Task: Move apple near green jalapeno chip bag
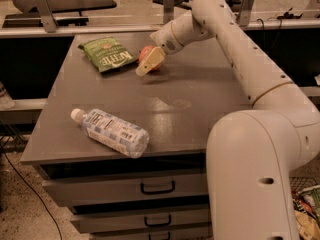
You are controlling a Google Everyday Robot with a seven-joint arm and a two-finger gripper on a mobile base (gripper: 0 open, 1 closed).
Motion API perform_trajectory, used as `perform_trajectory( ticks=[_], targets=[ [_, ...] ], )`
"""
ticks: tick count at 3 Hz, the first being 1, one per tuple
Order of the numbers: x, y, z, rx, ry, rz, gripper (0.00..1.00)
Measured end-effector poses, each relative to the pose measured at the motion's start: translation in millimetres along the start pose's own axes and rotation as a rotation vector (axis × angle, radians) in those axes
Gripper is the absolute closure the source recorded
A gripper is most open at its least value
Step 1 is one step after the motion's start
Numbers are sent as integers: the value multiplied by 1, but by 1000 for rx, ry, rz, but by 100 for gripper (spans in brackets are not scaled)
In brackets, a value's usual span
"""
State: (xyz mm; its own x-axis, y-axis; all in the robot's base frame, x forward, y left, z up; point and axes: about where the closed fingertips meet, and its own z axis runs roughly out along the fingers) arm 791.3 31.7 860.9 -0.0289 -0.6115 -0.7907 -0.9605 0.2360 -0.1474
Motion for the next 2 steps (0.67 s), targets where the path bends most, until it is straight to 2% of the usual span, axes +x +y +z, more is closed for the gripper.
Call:
perform_trajectory(
  ticks=[2],
  targets=[
    [16,-1,-30,27,1,28,0]
  ],
)
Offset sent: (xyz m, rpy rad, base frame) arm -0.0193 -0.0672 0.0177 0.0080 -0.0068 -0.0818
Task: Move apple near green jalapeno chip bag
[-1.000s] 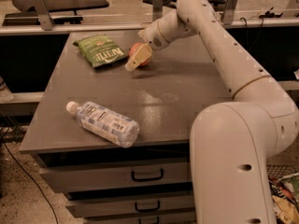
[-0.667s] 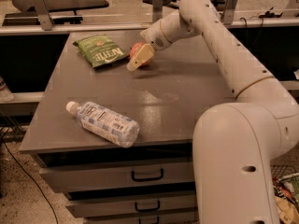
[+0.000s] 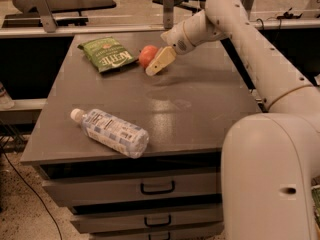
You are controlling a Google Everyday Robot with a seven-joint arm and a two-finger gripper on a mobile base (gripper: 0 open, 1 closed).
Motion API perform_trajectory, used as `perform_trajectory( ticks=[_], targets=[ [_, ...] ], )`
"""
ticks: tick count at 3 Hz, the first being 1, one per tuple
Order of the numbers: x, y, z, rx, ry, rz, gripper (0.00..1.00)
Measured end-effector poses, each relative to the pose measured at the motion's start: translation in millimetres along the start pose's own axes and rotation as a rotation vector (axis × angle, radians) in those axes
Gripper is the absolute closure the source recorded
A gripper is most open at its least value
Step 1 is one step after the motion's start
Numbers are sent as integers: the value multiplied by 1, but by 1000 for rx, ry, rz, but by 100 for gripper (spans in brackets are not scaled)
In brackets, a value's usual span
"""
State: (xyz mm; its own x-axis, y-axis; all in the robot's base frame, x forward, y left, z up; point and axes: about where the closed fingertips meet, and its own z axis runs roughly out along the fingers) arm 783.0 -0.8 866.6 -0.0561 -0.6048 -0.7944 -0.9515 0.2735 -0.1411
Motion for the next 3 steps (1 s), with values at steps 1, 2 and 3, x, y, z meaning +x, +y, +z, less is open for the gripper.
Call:
perform_trajectory(
  ticks=[1,2,3],
  targets=[
    [12,1,-17,17,7,22,0],
    [23,2,-38,34,-7,51,0],
    [33,-3,-82,60,-90,77,0]
  ],
)
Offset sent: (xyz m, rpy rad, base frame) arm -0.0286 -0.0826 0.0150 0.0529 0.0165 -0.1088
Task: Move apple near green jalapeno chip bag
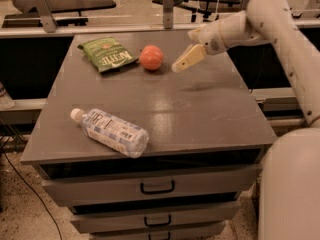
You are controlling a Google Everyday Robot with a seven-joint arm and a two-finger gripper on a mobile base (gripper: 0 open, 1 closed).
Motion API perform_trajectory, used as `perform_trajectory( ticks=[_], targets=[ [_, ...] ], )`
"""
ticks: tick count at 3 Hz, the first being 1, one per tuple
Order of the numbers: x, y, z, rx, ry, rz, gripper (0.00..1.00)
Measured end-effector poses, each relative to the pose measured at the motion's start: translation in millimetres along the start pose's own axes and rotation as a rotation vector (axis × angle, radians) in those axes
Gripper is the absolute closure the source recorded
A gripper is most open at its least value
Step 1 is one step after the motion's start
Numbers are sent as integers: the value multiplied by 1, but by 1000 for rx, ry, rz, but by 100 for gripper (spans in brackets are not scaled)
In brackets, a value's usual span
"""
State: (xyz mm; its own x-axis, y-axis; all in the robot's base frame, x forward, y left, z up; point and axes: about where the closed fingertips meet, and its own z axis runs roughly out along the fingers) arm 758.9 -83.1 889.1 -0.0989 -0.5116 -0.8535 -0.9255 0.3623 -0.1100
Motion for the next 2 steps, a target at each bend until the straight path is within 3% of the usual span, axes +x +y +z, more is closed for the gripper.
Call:
perform_trajectory(
  ticks=[1,2],
  targets=[
    [-13,-11,-65,67,-107,-13,0],
    [-13,-13,-76,80,-119,-10,0]
  ],
)
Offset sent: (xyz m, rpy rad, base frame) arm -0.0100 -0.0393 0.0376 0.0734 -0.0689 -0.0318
